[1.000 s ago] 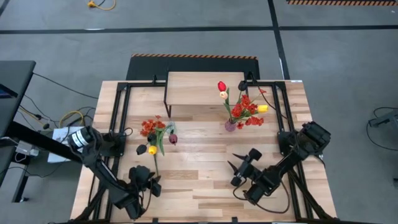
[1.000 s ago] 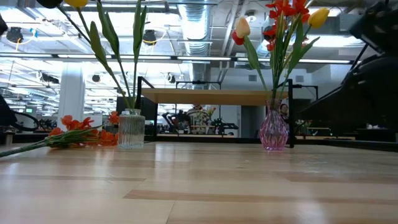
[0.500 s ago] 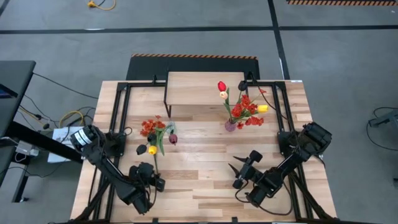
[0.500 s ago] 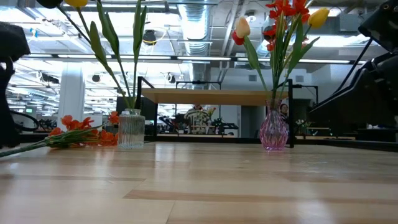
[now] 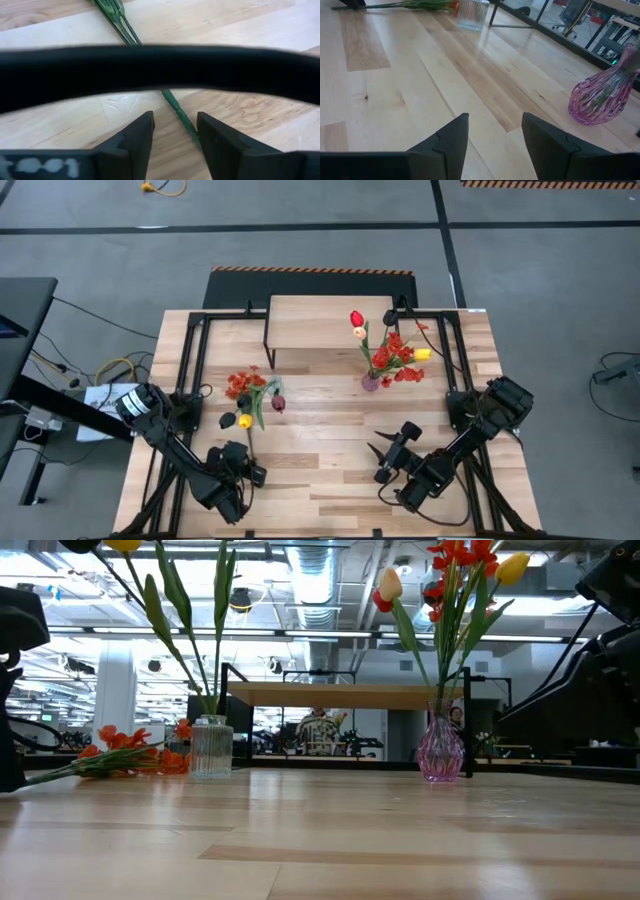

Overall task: Pick and place flowers into a vace then onto a shelf
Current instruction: Put the red flower into the transparent vase

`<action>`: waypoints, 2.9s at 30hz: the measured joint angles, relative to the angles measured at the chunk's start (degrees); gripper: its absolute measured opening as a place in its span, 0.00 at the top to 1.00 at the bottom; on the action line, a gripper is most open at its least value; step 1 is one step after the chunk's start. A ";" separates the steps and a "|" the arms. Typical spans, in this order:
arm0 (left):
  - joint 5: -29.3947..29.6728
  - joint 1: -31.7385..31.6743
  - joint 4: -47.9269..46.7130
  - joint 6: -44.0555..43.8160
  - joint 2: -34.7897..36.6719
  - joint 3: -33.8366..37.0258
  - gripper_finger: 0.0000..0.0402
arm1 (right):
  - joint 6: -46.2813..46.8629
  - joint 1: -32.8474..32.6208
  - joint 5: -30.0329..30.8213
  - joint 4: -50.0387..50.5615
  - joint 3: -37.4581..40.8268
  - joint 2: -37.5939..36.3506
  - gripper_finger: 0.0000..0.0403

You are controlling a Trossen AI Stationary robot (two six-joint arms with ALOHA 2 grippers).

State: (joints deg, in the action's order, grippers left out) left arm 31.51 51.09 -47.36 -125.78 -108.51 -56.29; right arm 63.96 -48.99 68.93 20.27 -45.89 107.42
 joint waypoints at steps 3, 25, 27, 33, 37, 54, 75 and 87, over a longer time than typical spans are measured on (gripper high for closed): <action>-0.60 -0.02 0.05 0.10 -0.04 0.05 0.71 | -0.01 0.00 -0.02 0.00 0.00 0.00 0.55; -0.81 0.31 -0.72 -2.67 -0.26 0.09 0.86 | -0.02 0.00 -0.04 0.00 0.00 0.00 0.56; -0.81 0.37 -0.77 -2.89 -0.26 0.08 0.86 | -0.02 0.00 -0.04 -0.01 0.00 0.00 0.57; -2.33 1.53 -4.27 -4.70 -0.61 -2.20 0.86 | -0.02 0.00 -0.07 -0.02 0.00 0.00 0.57; -5.54 2.91 -5.53 -5.78 -0.61 -3.77 0.86 | -0.02 0.00 -0.09 -0.02 0.00 0.00 0.57; -11.60 5.91 -7.94 -8.48 -0.48 -6.56 0.91 | -0.02 -0.04 -0.11 -0.02 0.00 0.00 0.57; -9.14 4.92 -12.00 -7.32 -0.39 -6.49 0.73 | -0.13 -0.04 -1.55 -0.70 0.00 0.00 0.59; -9.89 -0.15 -12.55 -1.56 -0.35 -5.88 0.63 | -0.13 -0.04 -1.57 -0.70 0.00 0.00 0.59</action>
State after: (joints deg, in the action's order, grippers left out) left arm 21.62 50.94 -59.91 -127.34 -108.86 -62.17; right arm 63.83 -49.04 67.35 19.57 -45.89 107.42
